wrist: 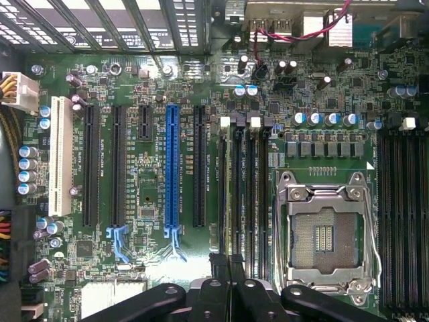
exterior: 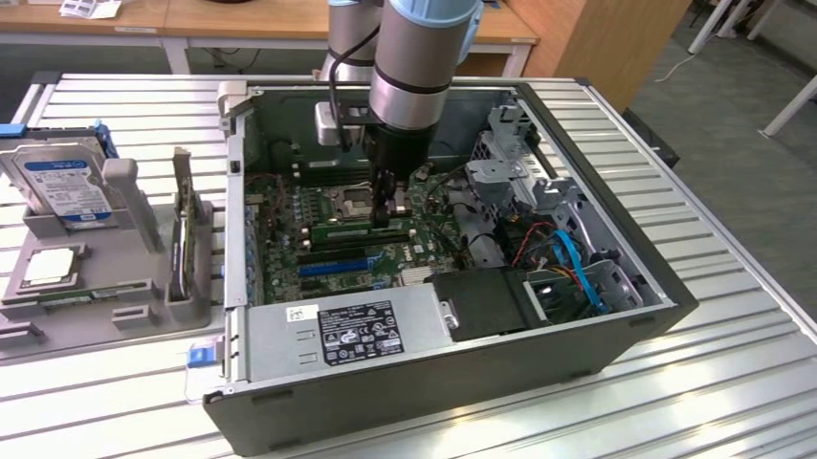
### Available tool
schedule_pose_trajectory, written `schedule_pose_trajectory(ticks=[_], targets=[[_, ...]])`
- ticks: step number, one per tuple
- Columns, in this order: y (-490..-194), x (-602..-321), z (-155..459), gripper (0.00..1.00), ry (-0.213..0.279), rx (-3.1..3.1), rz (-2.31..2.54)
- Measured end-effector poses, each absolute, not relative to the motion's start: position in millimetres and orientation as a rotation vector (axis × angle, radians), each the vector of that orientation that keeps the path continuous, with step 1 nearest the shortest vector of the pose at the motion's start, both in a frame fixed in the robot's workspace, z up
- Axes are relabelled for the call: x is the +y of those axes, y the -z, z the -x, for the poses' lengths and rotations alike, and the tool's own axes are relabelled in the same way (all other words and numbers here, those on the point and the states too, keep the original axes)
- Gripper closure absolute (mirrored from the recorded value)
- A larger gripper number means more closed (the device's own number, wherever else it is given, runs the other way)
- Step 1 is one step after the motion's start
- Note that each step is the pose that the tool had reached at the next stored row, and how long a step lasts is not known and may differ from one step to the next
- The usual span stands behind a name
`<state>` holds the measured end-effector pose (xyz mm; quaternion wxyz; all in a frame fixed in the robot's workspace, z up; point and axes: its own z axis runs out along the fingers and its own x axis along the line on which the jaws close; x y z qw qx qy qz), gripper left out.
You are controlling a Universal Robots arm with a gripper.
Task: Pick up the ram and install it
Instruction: 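Insert the ram into the slot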
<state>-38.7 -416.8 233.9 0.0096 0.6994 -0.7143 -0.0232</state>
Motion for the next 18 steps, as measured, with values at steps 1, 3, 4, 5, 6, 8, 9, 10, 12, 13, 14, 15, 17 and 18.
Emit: schedule_pose_trajectory(ticks=[1, 3, 4, 5, 6, 8, 9, 10, 12, 13, 14, 15, 17, 18], targets=[[-233.9, -416.7, 38.7, 0.89, 0.072, -2.230, -2.184], [-233.8, -416.4, 38.7, 0.89, 0.073, -2.231, -2.184], [-233.9, -416.3, 38.6, 0.89, 0.072, -2.231, -2.184], [-233.8, -416.3, 38.4, 0.89, 0.072, -2.230, -2.184], [-233.7, -416.3, 38.4, 0.89, 0.072, -2.230, -2.184], [-233.4, -416.3, 38.4, 0.89, 0.072, -2.230, -2.184], [-233.3, -416.3, 38.4, 0.89, 0.072, -2.230, -2.184], [-232.9, -416.3, 38.4, 0.89, 0.072, -2.230, -2.184], [-232.9, -416.3, 38.4, 0.89, 0.072, -2.228, -2.186], [-232.9, -416.3, 38.5, 0.89, 0.072, -2.228, -2.187], [-232.9, -416.3, 38.5, 0.89, 0.073, -2.227, -2.187], [-232.9, -416.3, 38.4, 0.89, 0.073, -2.226, -2.188], [-232.9, -416.3, 38.4, 0.89, 0.073, -2.225, -2.190], [-232.9, -416.3, 38.4, 0.89, 0.073, -2.224, -2.191]])
